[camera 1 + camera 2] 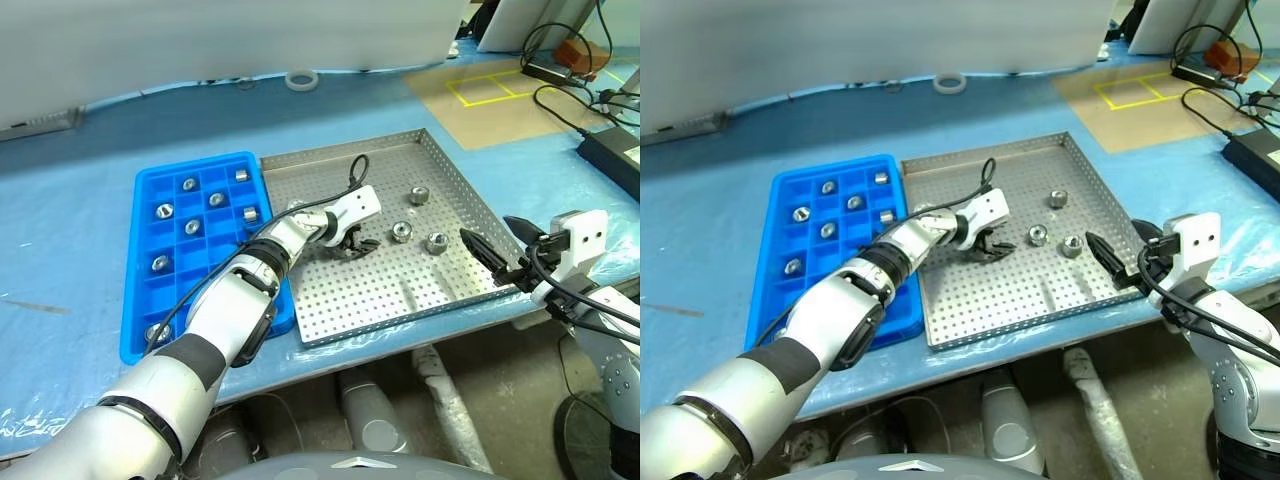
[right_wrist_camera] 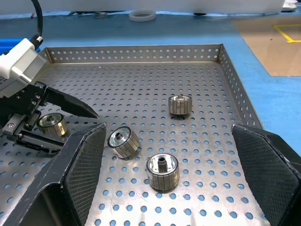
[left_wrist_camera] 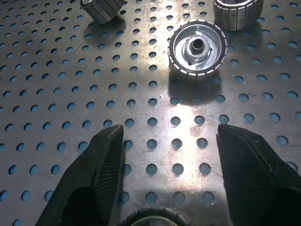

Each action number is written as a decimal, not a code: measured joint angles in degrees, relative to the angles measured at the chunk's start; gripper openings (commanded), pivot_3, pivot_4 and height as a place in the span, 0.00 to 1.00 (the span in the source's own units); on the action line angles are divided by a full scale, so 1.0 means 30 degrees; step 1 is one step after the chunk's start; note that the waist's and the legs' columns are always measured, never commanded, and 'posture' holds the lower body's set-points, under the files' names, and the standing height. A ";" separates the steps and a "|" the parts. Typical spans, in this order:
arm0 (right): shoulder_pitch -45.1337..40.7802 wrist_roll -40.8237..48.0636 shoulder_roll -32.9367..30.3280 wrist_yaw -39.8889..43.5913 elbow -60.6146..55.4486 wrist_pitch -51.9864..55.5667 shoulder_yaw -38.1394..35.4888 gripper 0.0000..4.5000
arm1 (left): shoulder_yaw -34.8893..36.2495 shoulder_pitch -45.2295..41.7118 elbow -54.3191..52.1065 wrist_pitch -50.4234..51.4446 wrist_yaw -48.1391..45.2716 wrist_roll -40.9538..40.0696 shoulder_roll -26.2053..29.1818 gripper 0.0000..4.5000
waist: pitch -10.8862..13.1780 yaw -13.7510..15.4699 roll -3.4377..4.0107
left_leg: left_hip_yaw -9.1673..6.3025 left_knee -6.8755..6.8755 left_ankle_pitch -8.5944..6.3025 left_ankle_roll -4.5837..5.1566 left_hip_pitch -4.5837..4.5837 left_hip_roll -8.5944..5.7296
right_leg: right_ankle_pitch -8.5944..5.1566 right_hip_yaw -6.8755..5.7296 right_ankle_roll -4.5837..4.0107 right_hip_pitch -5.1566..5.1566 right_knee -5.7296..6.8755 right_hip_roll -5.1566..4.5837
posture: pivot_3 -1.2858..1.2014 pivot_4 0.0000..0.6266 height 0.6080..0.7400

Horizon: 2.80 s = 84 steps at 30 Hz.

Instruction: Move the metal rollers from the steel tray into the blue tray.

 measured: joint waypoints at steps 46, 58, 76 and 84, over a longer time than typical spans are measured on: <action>-0.5909 -0.3042 0.2762 0.0491 0.4641 -0.0098 0.8467 1.00 | 0.7729 -0.0276 -0.3172 0.7529 0.1270 -0.8070 -0.0874 0.75 | -0.1183 -0.0469 0.0188 | -0.0415 0.0572 -0.0254 0.0330 -0.0097 -0.0356 | -0.0075 -0.0542 0.0118 0.0612 0.0008 -0.0531 | 0.28 0.00 1.00; -0.7483 -0.3750 0.4105 0.1114 0.6279 -0.0396 0.9136 0.91 | 0.8362 -0.0360 -0.3445 0.8702 0.1812 -0.9385 -0.1910 0.76 | -0.1186 -0.0311 0.0192 | -0.0463 0.0818 -0.0310 0.0457 -0.0306 -0.0339 | -0.0071 -0.0620 0.0110 0.0529 0.0129 -0.0632 | 0.29 0.00 1.00; -0.8388 -0.4524 0.4104 0.1546 0.7643 -0.1936 0.8303 0.15 | 0.9076 0.0230 -0.5355 0.9876 0.2071 -1.0828 -0.1180 0.76 | -0.1189 -0.0317 0.0186 | -0.0466 0.0921 -0.0300 0.0499 -0.0314 -0.0351 | -0.0070 -0.0626 0.0109 0.0538 0.0241 -0.0651 | 0.30 0.00 1.00; -0.8385 -0.4435 0.4102 0.1962 0.7746 -0.2113 0.8195 0.15 | 0.9499 0.0475 -0.5896 0.8951 0.2278 -1.1105 -0.0920 0.76 | -0.1189 -0.0004 0.0186 | -0.0466 0.0924 -0.0298 0.0501 -0.0313 -0.0347 | -0.0069 -0.0626 0.0108 0.0535 0.0253 -0.0653 | 0.31 0.00 1.00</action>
